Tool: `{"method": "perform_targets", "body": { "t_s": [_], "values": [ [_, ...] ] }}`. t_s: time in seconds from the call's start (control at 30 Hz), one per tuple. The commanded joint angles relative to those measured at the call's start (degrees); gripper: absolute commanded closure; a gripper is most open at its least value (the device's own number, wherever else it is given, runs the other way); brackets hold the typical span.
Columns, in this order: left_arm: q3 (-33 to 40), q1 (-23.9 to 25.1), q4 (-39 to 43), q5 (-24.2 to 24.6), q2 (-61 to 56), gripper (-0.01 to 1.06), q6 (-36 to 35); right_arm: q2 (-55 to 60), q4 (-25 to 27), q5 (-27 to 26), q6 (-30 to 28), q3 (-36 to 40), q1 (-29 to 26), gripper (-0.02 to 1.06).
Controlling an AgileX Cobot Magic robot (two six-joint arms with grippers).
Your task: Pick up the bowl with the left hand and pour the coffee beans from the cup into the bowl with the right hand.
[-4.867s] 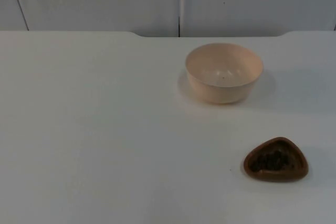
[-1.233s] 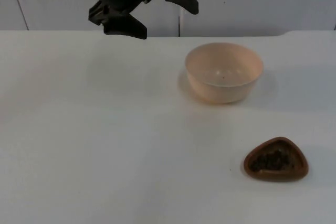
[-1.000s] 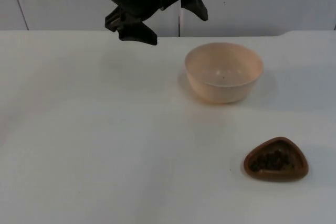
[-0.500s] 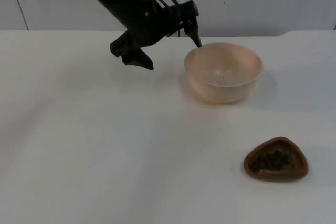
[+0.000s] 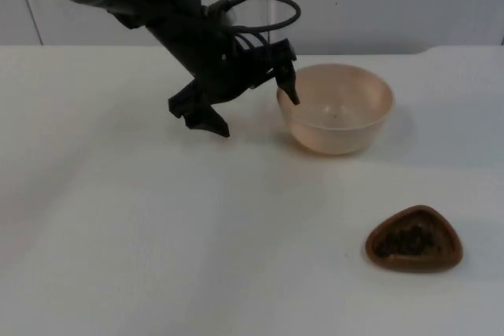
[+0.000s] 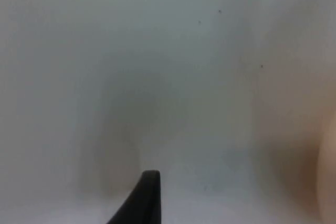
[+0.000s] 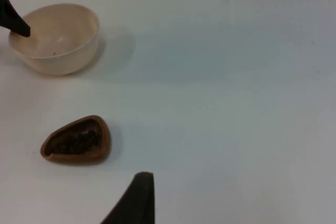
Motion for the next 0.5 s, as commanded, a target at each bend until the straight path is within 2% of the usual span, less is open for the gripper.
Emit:
{"method": "perform_targets", "body": {
  "t_s": [0.0, 0.23, 0.3, 0.37, 0.4, 0.43, 0.47],
  "values": [
    [-0.3, -1.2, 0.3, -1.3, 0.0, 0.03, -0.2, -0.1, 0.0, -0.4, -0.7, 0.2, -0.4, -0.01],
    [-0.3, -1.7, 0.4, -1.7, 0.0, 0.12, -0.1, -0.1, 0.0, -0.4, -0.7, 0.2, -0.4, -0.01],
    [-0.3, -1.7, 0.4, -1.8, 0.0, 0.20, -0.1, -0.1, 0.0, -0.4, -0.7, 0.2, -0.4, -0.01],
    [-0.3, -1.7, 0.4, -1.8, 0.0, 0.33, -0.1, -0.1, 0.0, -0.4, -0.7, 0.2, -0.4, -0.01],
    [-0.3, -1.7, 0.4, -1.8, 0.0, 0.33, -0.1, -0.1, 0.0, -0.4, -0.7, 0.2, -0.4, -0.01],
    [-0.3, -1.7, 0.4, -1.6, 0.0, 0.45, -0.1, -0.1, 0.0, -0.4, -0.7, 0.2, -0.4, -0.01],
    [-0.3, -1.7, 0.4, -1.4, 0.0, 0.52, -0.1, -0.1, 0.0, -0.4, -0.7, 0.2, -0.4, -0.01]
  ]
}}
